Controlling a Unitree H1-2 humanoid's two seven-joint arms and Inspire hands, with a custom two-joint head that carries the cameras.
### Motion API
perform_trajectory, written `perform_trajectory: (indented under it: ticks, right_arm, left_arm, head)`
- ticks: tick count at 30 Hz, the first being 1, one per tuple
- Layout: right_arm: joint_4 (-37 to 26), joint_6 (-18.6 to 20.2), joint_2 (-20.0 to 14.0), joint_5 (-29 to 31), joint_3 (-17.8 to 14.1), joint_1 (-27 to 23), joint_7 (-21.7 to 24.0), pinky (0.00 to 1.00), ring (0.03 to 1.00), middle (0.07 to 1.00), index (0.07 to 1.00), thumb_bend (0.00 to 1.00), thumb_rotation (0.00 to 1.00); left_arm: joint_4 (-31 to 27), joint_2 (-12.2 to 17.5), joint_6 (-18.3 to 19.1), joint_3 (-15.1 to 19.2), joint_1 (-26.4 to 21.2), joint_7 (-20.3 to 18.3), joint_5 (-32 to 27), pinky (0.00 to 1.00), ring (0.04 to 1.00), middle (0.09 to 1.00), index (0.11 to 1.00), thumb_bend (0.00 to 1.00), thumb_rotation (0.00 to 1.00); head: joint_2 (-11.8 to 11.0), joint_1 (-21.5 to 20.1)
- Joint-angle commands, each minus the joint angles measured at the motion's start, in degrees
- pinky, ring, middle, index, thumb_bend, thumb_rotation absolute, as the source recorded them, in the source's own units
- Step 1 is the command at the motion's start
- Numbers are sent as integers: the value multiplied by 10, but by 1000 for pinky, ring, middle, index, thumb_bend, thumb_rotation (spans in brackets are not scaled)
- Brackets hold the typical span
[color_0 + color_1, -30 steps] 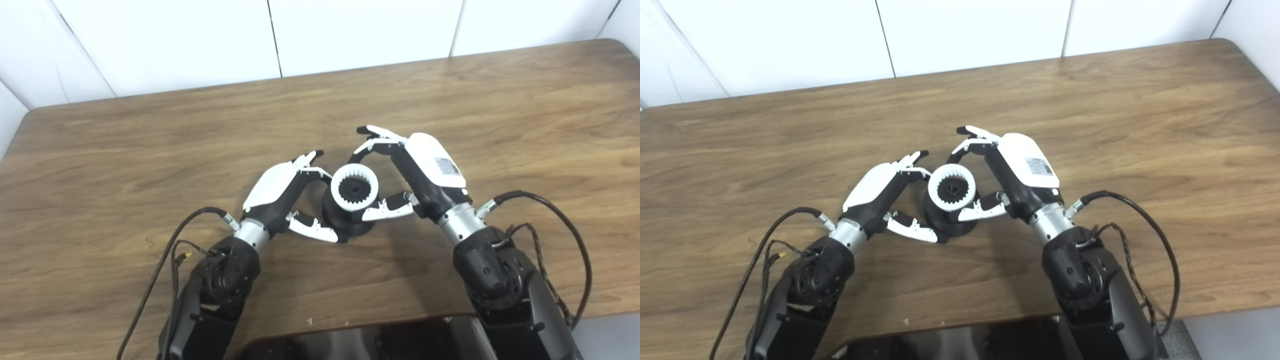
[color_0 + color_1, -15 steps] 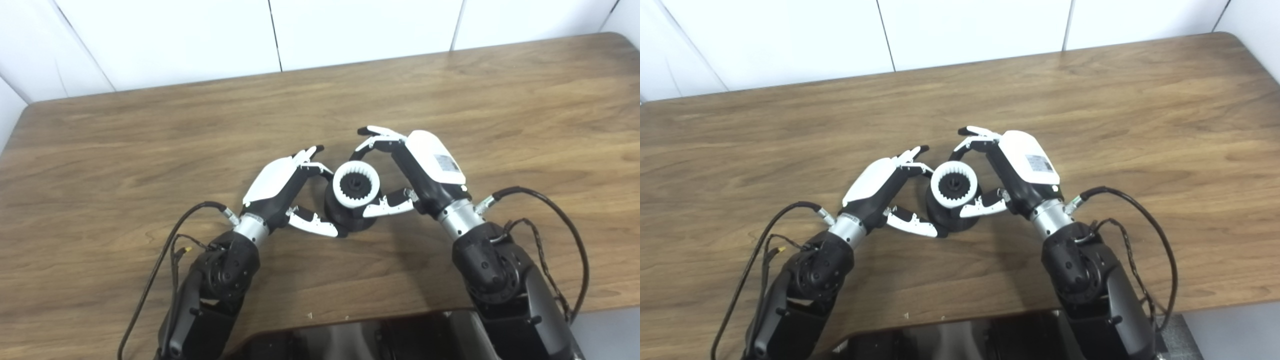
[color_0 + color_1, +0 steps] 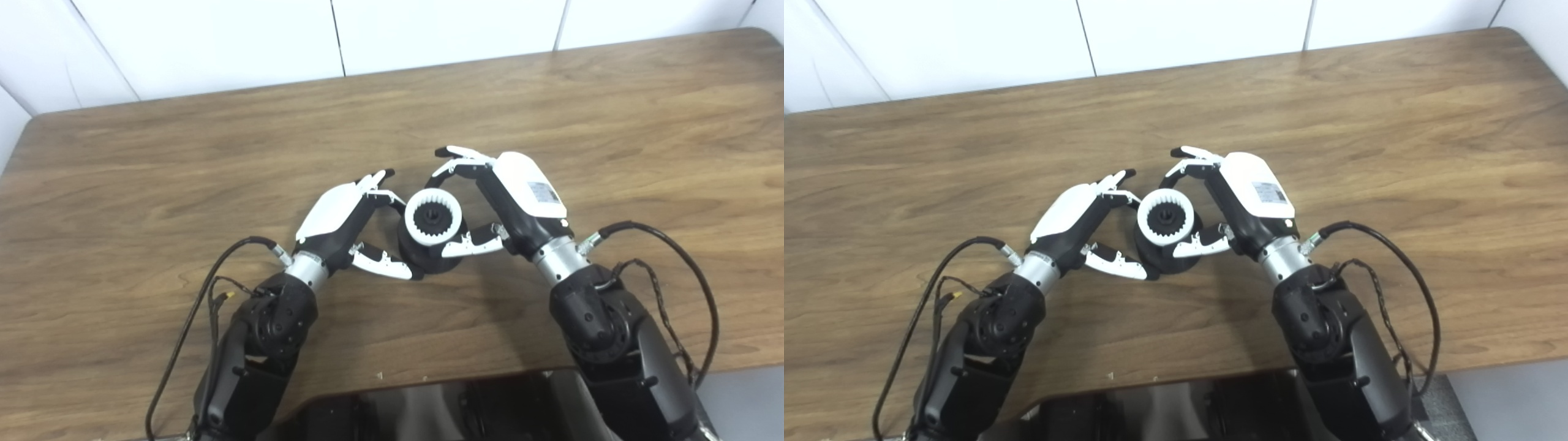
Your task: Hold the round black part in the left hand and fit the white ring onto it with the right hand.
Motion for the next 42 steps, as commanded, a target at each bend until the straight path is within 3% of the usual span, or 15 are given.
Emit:
perform_trajectory:
  ticks: [1,14,17,25,35,42]
  right_arm:
    - [7,-15,-4,-4,5,1,-2,794,808,851,494,520,159]
    - [15,-1,-12,-18,9,1,14,801,823,866,496,518,165]
    - [10,10,-17,-23,12,-2,28,792,832,880,638,766,354]
    - [-6,44,-27,-32,17,-10,83,827,873,923,767,971,559]
    - [-10,48,-29,-35,18,-12,92,825,882,933,805,1000,524]
    - [-12,58,-40,-36,15,-18,117,837,910,964,880,1000,523]
  left_arm:
    - [-31,-2,-5,6,-23,8,-3,1000,1000,1000,602,913,325]
    - [-33,-1,-5,5,-23,6,-2,1000,1000,1000,601,915,335]
    - [-32,-1,-5,6,-23,7,-3,1000,1000,1000,602,916,332]
    - [-34,-2,-4,7,-23,5,-4,1000,1000,1000,601,917,334]
    - [-34,-1,-6,8,-24,6,-3,1000,1000,1000,602,916,330]
    - [-33,-3,-5,9,-23,8,-4,1000,1000,1000,598,918,307]
  head:
    - [1,1]
    - [4,1]
    - [4,1]
    - [6,0]
    - [6,0]
    - [-1,-3]
